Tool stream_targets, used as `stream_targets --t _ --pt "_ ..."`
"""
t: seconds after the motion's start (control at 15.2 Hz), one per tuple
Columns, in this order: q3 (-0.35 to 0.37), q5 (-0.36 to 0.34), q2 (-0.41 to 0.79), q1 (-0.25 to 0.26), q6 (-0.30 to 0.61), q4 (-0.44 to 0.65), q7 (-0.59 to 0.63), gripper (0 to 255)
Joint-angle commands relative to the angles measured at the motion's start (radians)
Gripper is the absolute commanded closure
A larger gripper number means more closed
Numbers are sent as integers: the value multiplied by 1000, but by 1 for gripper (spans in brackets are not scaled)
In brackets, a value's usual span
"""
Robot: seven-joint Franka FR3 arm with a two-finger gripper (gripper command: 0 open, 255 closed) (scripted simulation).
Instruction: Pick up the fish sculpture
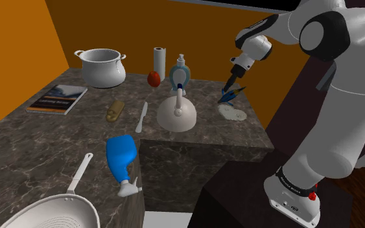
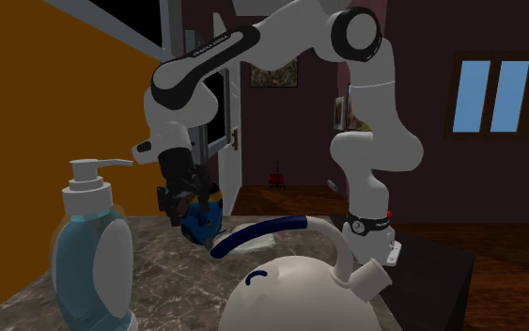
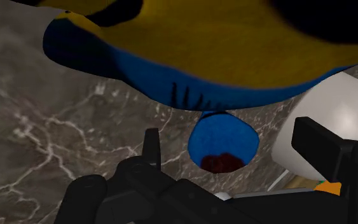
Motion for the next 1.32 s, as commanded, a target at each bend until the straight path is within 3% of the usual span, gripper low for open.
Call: stream_targets --t 0.0,0.59,1.25 --pt "1 3 4 -1 2 0 -3 255" --pt "0 2 2 -1 3 -2 -4 255" --pt "-17 -61 -75 13 -74 47 79 255"
